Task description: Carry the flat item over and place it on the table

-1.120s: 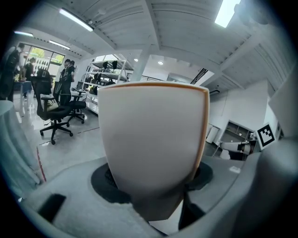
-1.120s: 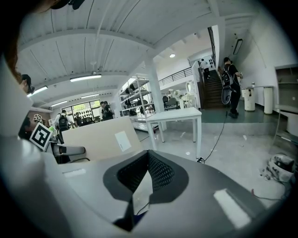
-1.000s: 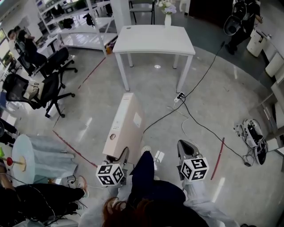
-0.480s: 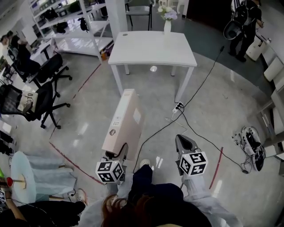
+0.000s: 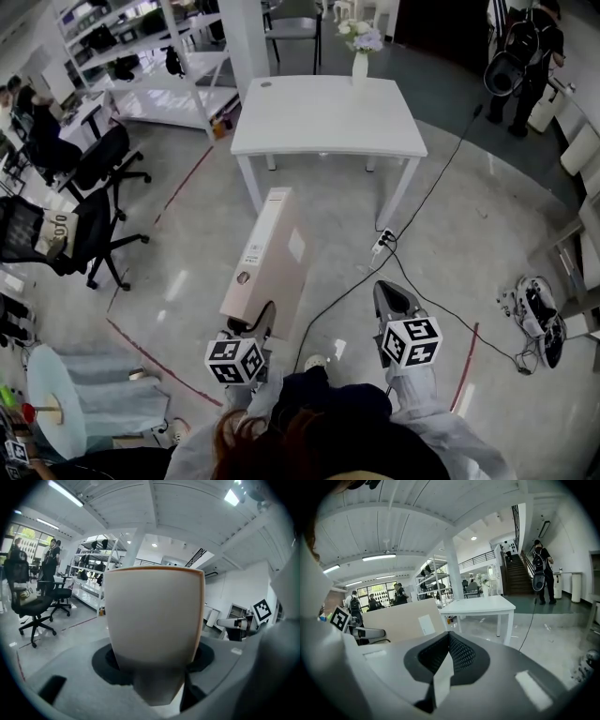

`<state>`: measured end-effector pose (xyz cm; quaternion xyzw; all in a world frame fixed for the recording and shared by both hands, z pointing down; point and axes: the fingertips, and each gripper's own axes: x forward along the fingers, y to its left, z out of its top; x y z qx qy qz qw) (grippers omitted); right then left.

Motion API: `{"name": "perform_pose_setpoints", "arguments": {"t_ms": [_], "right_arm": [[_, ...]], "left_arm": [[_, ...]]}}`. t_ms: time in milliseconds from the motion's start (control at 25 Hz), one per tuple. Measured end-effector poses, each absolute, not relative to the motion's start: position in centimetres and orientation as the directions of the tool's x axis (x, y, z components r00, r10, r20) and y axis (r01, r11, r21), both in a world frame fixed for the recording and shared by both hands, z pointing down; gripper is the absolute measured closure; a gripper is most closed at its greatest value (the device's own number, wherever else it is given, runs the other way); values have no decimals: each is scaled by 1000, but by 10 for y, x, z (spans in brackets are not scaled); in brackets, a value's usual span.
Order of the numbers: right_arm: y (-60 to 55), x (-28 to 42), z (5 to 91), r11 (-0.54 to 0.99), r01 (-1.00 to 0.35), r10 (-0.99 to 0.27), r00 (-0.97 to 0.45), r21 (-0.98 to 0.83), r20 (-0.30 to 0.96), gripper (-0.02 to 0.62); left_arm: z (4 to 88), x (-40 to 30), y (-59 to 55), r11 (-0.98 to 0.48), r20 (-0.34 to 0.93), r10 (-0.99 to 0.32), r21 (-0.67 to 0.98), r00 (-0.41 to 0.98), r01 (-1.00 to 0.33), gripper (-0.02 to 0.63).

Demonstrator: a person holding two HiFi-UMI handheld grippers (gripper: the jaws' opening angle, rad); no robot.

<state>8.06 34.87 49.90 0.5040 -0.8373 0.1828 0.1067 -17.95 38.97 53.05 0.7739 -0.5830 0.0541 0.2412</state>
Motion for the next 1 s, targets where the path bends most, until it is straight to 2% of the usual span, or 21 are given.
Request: {"name": "perform_pose_setpoints", "arguments": {"t_ms": [400, 720, 1000], "right_arm": [[357, 70, 528, 384, -892, -770, -452, -240, 449, 583], [328, 60, 529, 431, -871, -750, -492, -237, 442, 583], [252, 68, 525, 460, -856, -740, -516, -235, 431, 583]], "left_arm": [[556, -196, 398, -171, 410, -853, 364, 322, -916, 333], [563, -197, 376, -130, 412, -861, 387, 298, -913, 333], [557, -191, 307, -106, 403, -876, 374, 264, -921, 333]]}}
